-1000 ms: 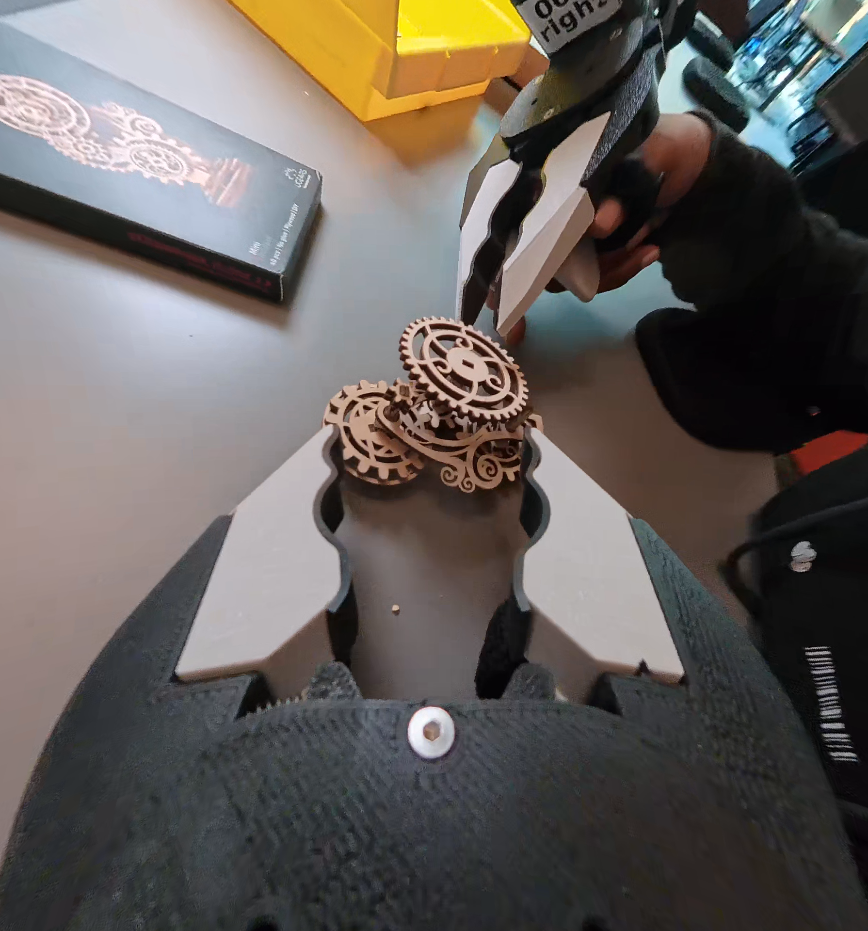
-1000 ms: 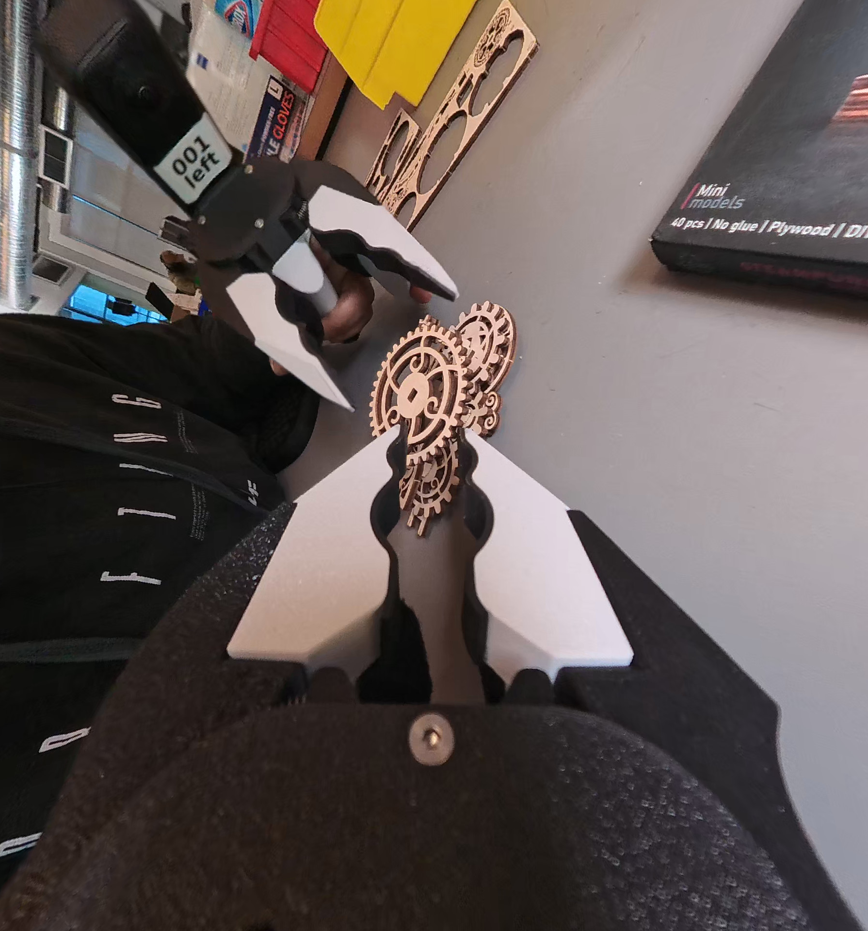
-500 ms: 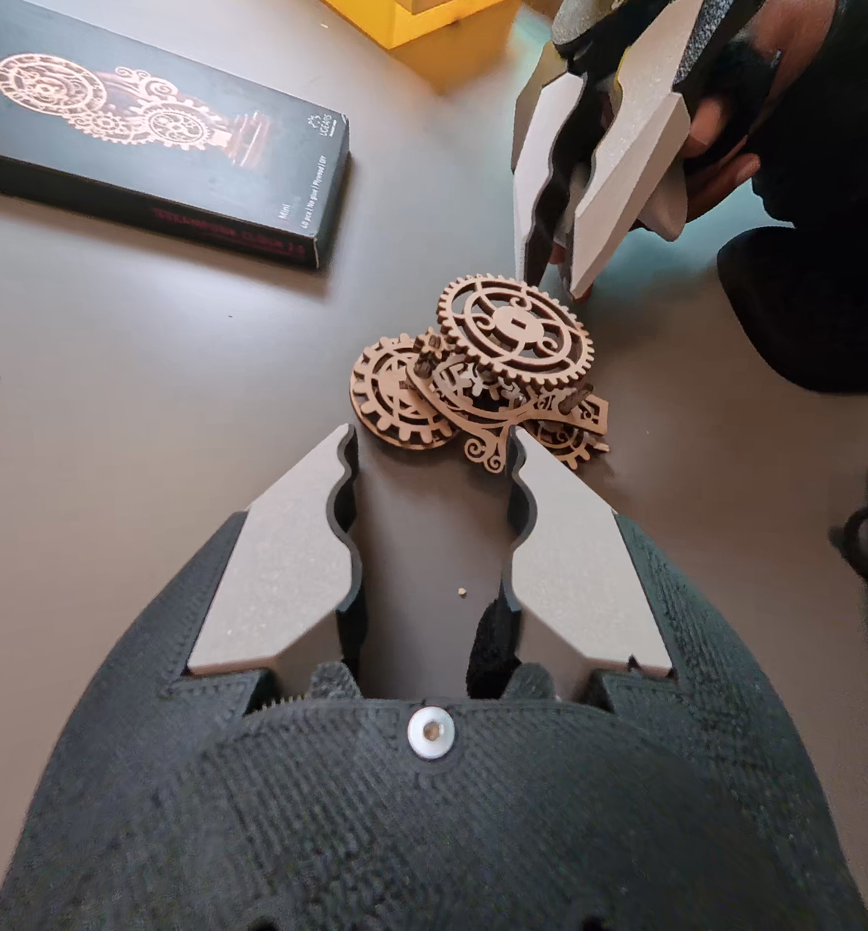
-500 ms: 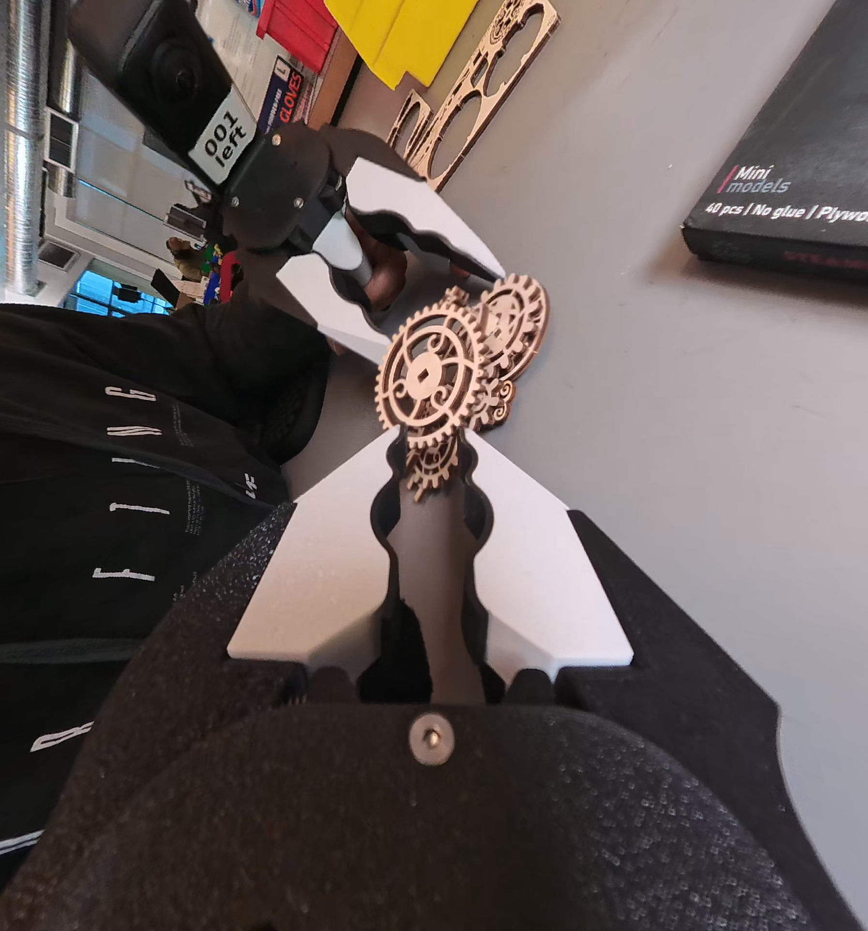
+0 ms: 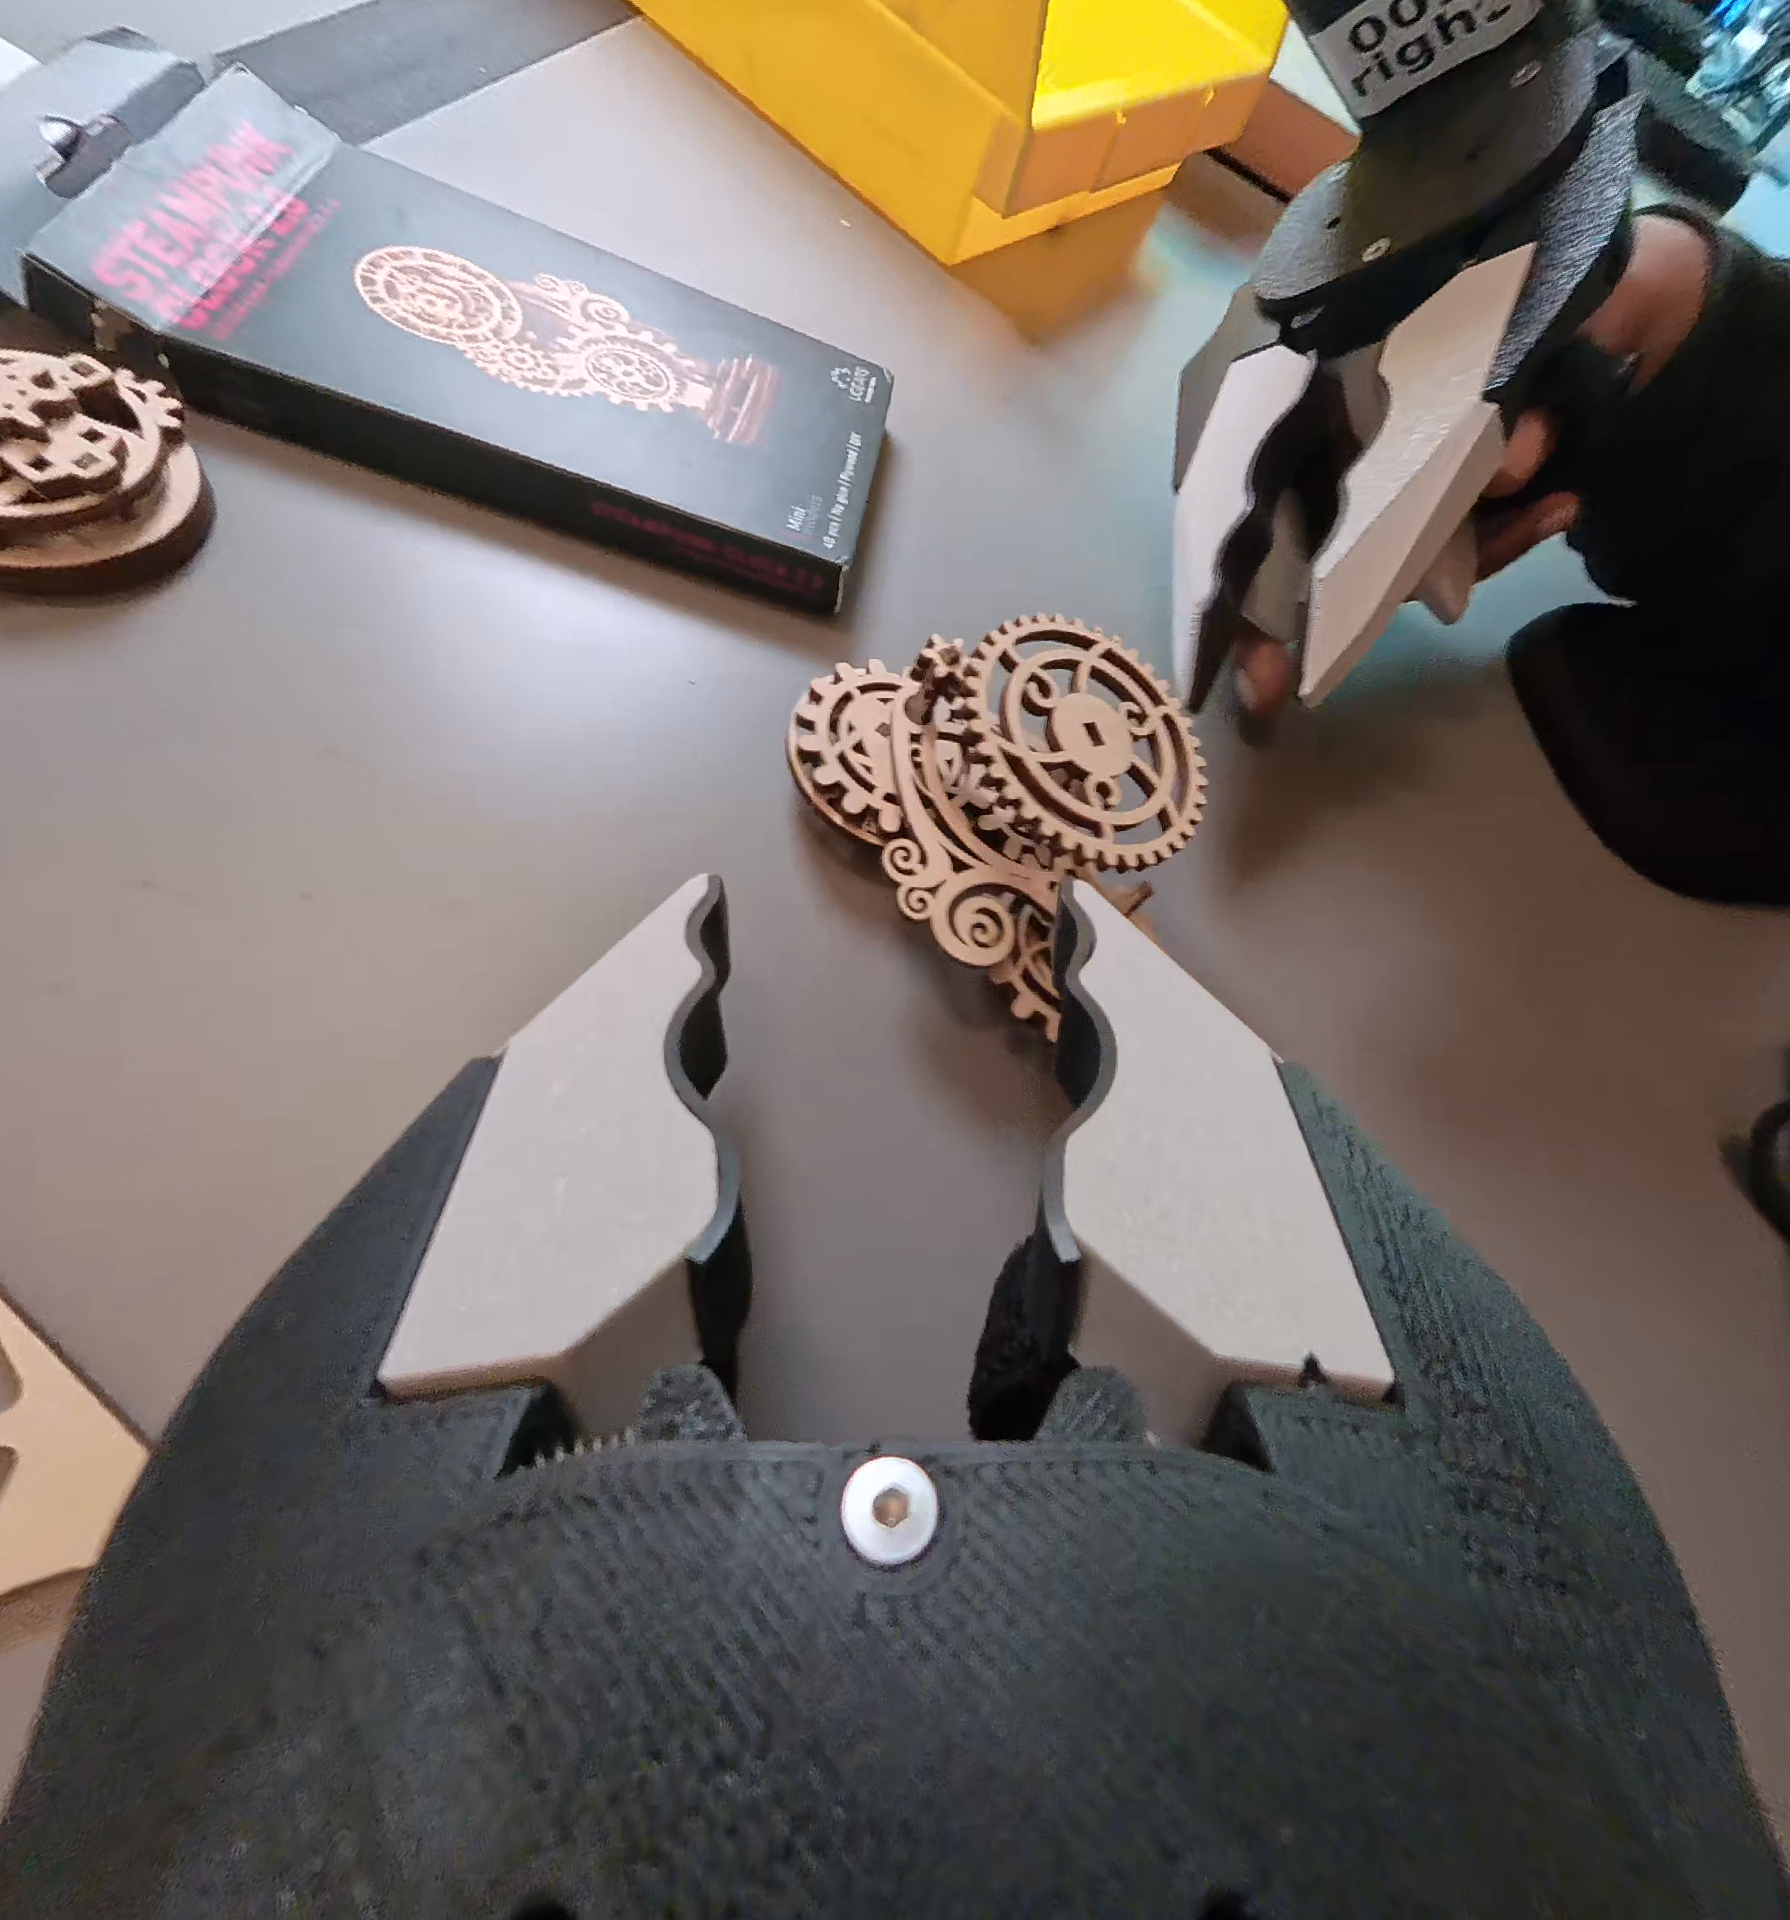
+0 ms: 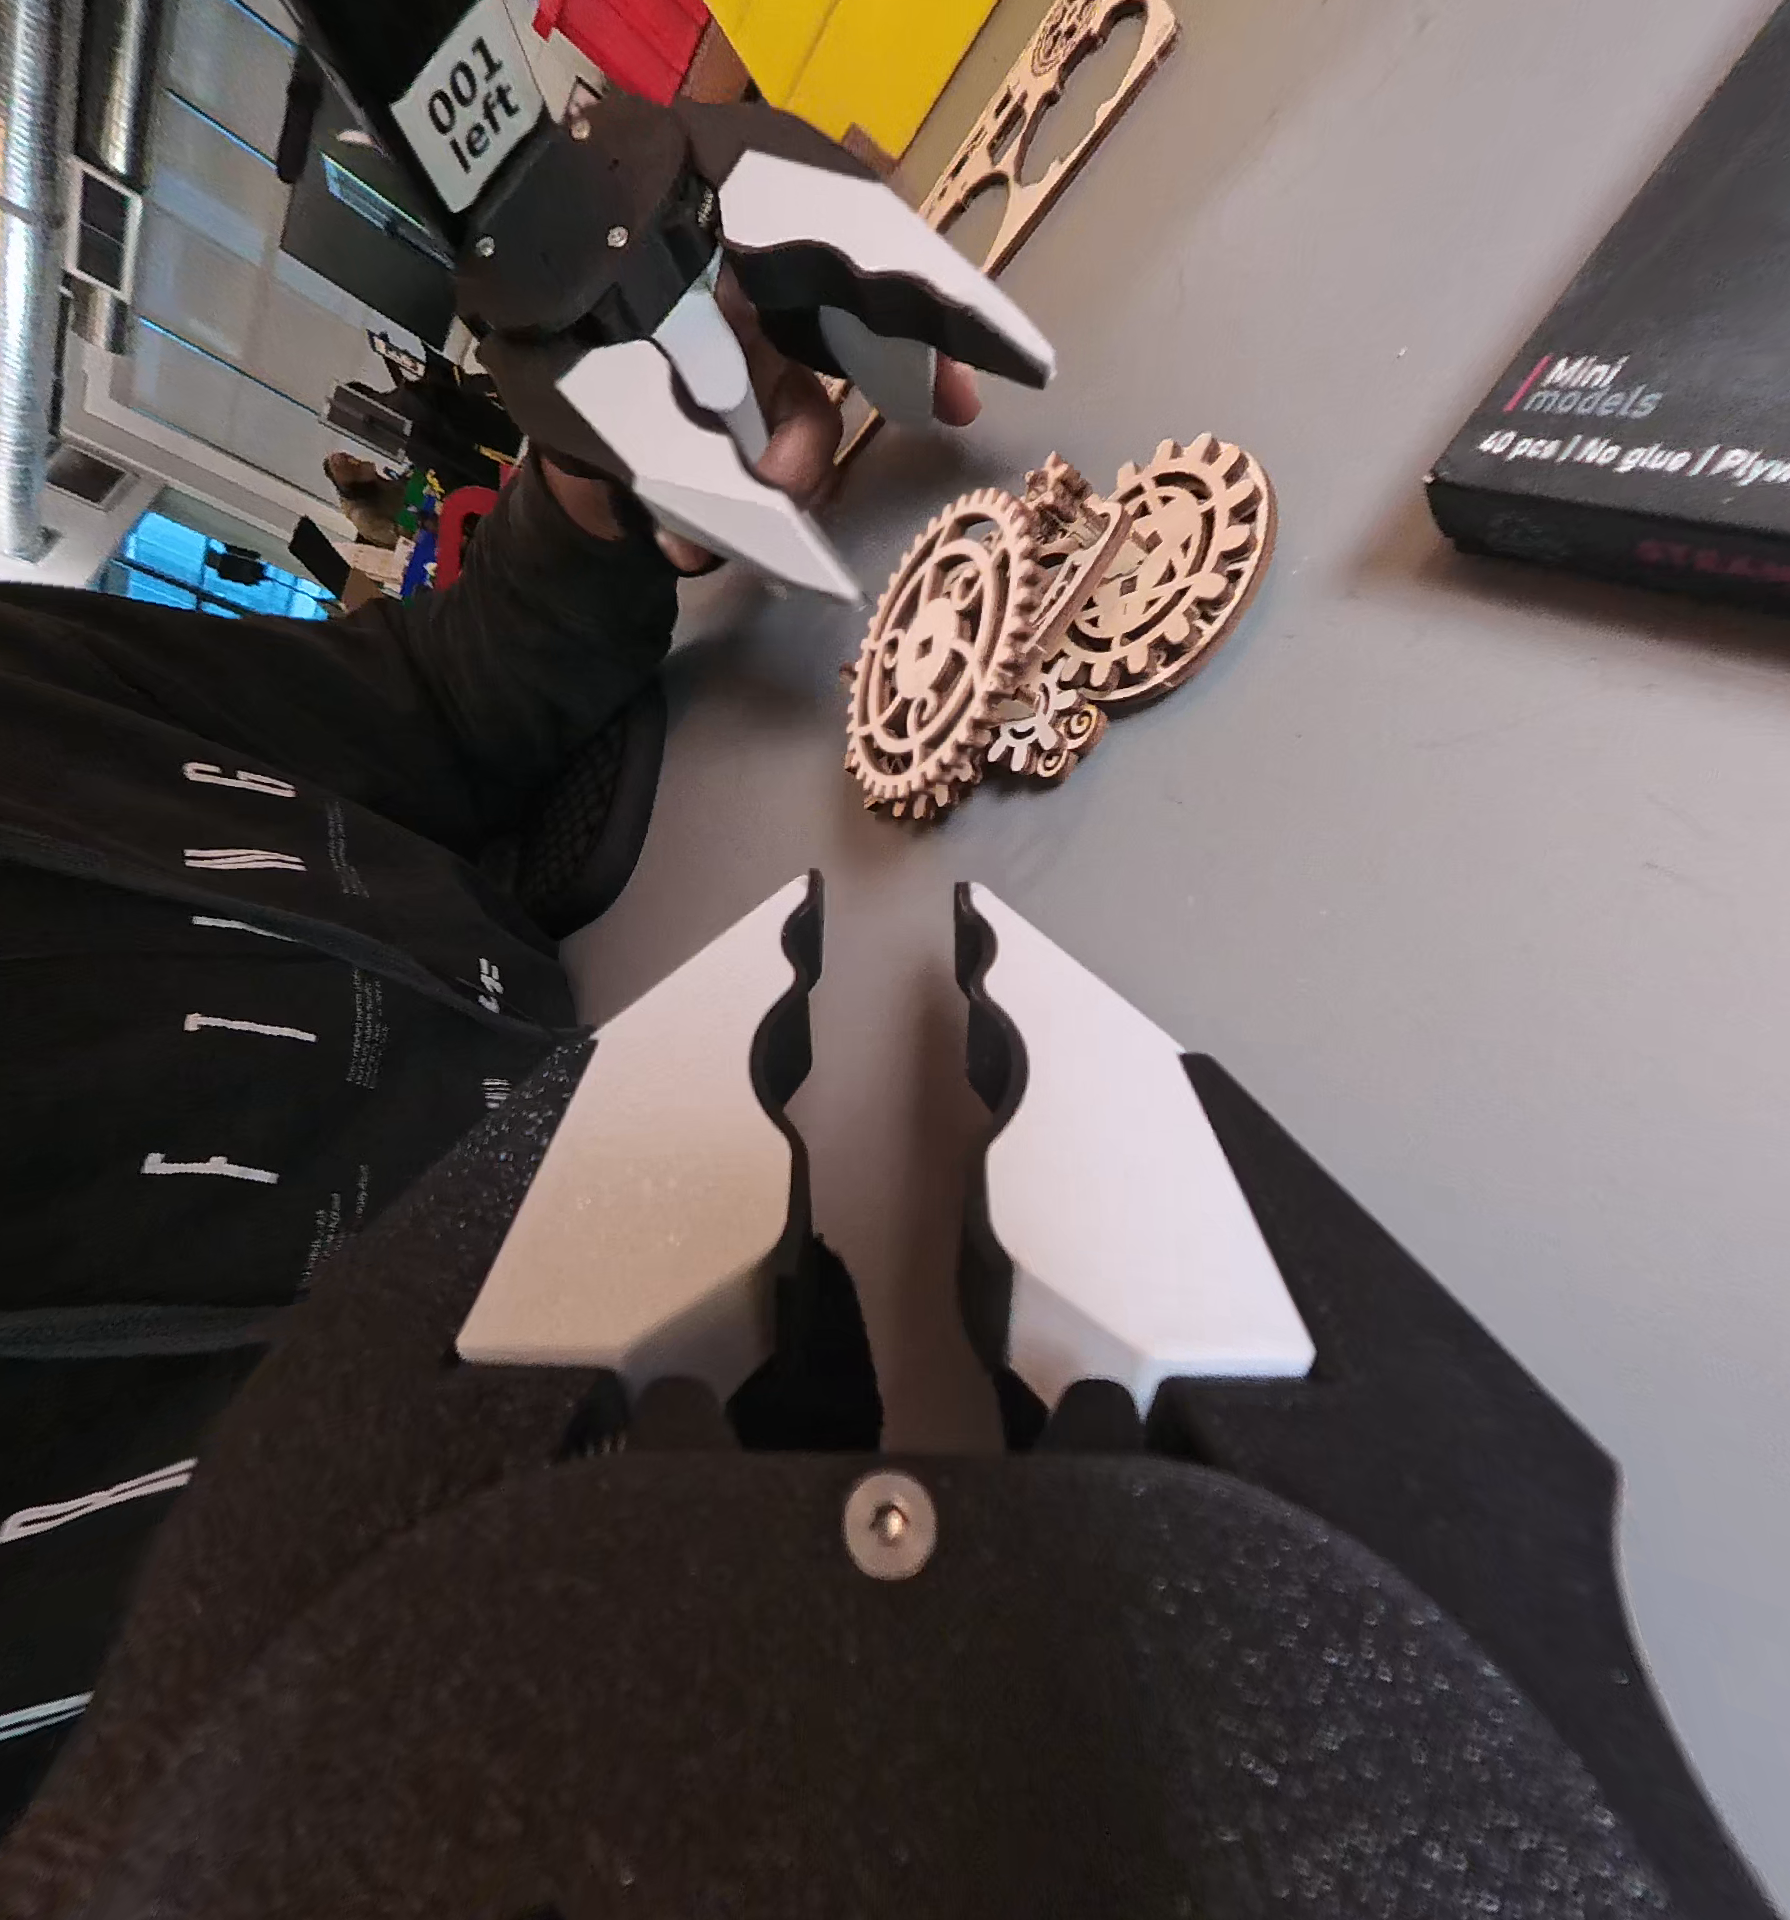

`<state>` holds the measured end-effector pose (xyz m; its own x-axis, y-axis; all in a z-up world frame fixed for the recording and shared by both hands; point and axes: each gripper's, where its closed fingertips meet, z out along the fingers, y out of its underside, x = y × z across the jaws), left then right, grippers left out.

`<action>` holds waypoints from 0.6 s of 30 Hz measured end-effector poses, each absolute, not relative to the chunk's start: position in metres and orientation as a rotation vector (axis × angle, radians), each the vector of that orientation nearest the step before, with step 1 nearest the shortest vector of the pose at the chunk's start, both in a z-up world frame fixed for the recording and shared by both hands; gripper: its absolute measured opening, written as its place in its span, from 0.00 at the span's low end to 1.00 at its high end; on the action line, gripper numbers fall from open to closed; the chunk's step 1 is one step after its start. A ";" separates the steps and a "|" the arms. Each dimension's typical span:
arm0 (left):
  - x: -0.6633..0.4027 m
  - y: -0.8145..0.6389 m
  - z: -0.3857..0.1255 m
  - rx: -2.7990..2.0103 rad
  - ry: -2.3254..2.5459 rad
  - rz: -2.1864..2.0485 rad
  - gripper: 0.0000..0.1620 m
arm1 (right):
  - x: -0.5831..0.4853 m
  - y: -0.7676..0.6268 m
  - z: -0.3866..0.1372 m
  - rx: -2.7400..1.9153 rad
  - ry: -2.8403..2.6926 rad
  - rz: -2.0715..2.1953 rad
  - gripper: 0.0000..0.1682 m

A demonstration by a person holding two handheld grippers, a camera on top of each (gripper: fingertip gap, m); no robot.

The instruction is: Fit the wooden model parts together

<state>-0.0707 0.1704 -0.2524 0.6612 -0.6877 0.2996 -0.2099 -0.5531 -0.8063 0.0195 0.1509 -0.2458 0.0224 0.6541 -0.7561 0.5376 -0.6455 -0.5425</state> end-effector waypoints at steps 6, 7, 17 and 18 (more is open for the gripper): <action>-0.054 0.140 -0.251 -2.151 0.710 -0.768 0.50 | 0.024 0.165 -0.253 -2.103 -1.351 1.480 0.17; -0.049 0.137 -0.253 -2.158 0.706 -0.744 0.51 | 0.024 0.167 -0.253 -2.086 -1.356 1.461 0.17; -0.037 0.145 -0.274 -2.200 0.763 -0.533 0.48 | 0.020 0.177 -0.239 -1.939 -1.351 1.373 0.21; -0.038 0.146 -0.274 -2.197 0.769 -0.530 0.46 | 0.021 0.178 -0.236 -1.926 -1.344 1.373 0.21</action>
<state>-0.0385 0.1458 -0.2736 0.7355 -0.6645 0.1323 -0.3604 -0.5490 -0.7542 0.0205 0.1775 -0.2365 0.0460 0.8754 -0.4813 0.4623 -0.4458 -0.7666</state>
